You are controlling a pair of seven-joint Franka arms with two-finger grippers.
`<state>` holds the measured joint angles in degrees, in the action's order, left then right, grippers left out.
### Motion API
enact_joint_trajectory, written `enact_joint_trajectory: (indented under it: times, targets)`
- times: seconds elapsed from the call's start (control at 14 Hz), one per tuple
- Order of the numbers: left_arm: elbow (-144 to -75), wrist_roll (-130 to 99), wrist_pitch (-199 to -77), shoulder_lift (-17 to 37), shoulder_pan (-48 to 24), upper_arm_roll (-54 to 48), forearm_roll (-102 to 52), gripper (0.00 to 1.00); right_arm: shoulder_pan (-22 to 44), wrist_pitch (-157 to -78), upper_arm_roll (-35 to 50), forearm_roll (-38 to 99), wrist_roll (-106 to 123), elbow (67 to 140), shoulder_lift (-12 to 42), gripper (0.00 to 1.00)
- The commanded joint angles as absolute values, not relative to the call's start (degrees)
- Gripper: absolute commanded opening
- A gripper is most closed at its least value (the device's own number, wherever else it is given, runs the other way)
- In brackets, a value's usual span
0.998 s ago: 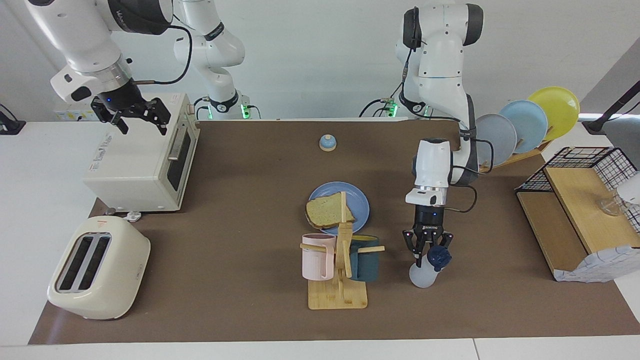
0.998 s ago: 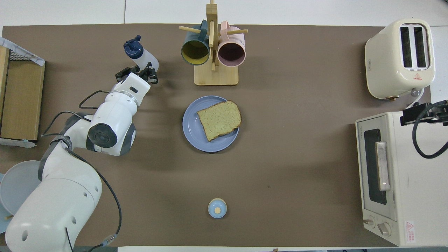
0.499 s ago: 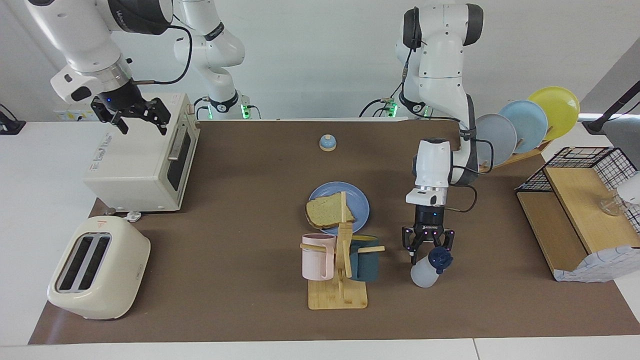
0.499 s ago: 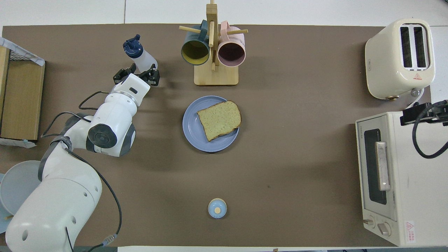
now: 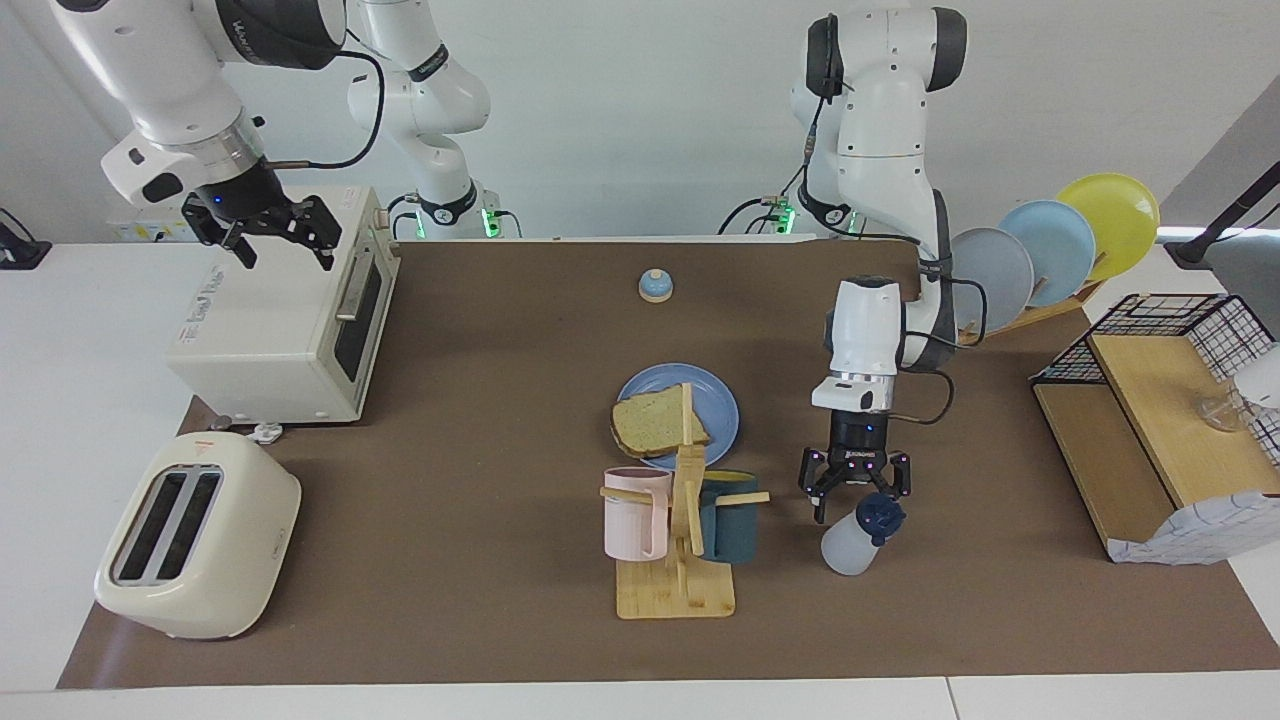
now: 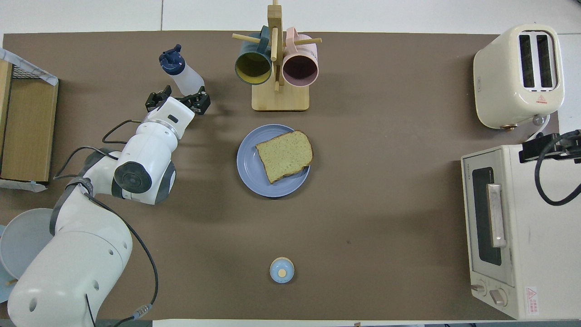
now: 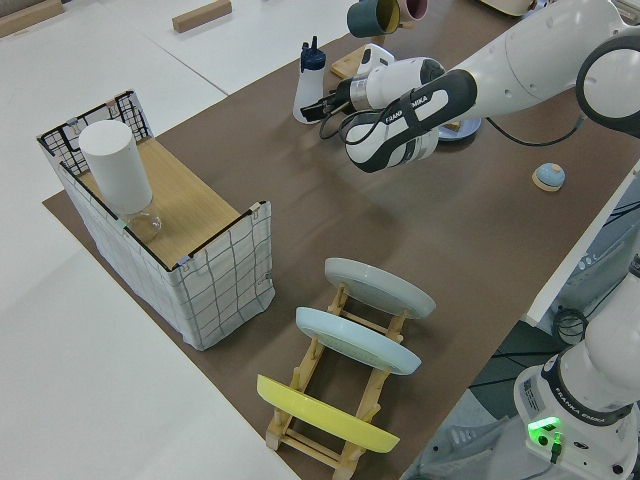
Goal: Put bread on plate and add seasoning
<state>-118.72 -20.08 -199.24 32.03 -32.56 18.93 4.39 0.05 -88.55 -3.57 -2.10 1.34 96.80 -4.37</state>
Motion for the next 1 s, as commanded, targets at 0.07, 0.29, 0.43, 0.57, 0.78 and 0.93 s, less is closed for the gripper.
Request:
enact_joint_trajectory:
  times: [0.07, 0.29, 0.43, 0.57, 0.78, 0.93]
  targets:
    - [-121.72, -19.95, -200.74, 30.24, -32.52, 19.07, 3.52, 1.00, -0.18, -88.07, -3.52, -2.20, 2.29, 97.21, -4.75, 1.00]
    - [-125.76, -19.51, -200.65, 26.65, -32.52, 19.07, 3.60, 1.00, -0.18, -87.98, -3.52, -2.20, 2.29, 97.21, -4.75, 1.00]
    - [-128.75, -19.25, -200.48, 23.22, -32.52, 19.07, 3.60, 1.00, -0.18, -87.98, -3.52, -2.20, 2.29, 97.21, -4.75, 1.00]
    - [-131.12, -19.25, -198.56, 19.71, -32.61, 19.07, 3.60, 1.00, -0.18, -88.07, -3.52, -2.20, 2.29, 97.21, -4.75, 1.00]
    - [-131.84, -20.29, -188.47, 13.47, -34.36, 18.98, 3.60, 1.00, -0.18, -88.07, -3.52, -2.20, 2.29, 97.21, -4.75, 1.00]
    - [-131.66, -20.65, -181.70, 9.94, -34.54, 18.90, 3.60, 1.00, -0.18, -87.98, -3.52, -2.20, 2.29, 97.21, -4.75, 1.00]
